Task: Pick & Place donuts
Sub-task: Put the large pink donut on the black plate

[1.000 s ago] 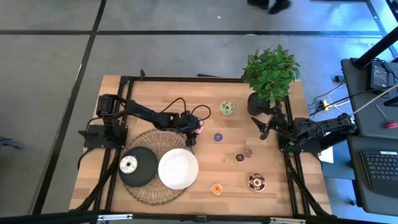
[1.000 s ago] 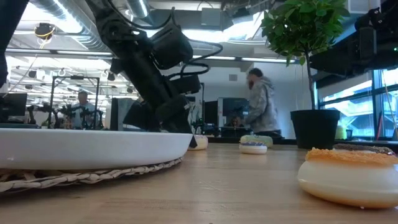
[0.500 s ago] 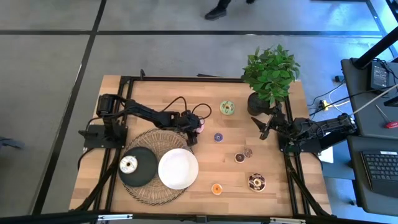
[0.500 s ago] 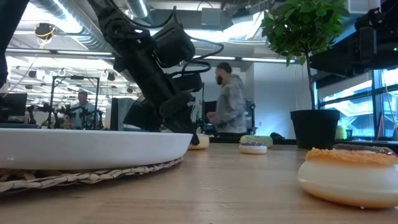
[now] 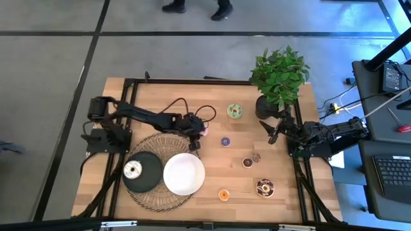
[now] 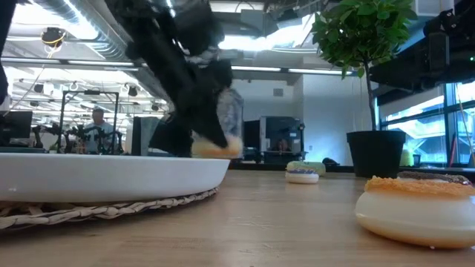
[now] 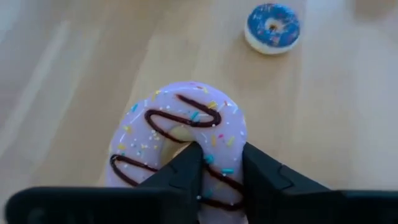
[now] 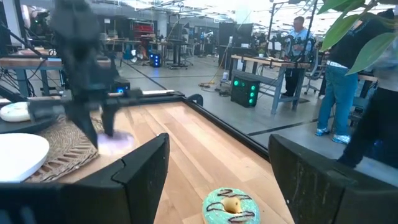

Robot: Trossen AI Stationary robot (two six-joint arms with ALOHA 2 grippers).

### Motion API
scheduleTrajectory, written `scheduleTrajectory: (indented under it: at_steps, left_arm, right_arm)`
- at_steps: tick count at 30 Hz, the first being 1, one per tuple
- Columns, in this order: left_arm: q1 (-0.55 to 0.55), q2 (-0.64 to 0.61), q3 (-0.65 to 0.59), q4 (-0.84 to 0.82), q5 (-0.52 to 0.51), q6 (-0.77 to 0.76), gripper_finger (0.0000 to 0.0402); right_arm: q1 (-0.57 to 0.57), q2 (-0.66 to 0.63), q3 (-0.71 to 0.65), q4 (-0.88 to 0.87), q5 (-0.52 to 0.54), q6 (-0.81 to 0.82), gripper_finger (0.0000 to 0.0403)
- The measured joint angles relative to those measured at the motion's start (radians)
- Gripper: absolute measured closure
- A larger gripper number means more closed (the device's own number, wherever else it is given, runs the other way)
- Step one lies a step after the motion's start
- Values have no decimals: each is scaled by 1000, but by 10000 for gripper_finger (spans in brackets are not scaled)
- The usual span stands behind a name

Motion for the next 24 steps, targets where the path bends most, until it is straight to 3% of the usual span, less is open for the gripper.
scheduleTrajectory:
  at_steps: [7,12,21,24]
  left_arm:
    - [-120,-204,0,-303,-5,-250,336]
    - [-285,-284,-25,-434,-78,-516,335]
    - [-604,-295,-41,-637,-249,-1078,338]
    - [-683,-289,-41,-641,-283,-1188,338]
  right_arm:
    - [0,0,0,-5,5,0,130]
    - [0,0,0,-5,6,1,130]
    - [0,0,0,-5,7,1,130]
    - [0,0,0,-5,7,2,130]
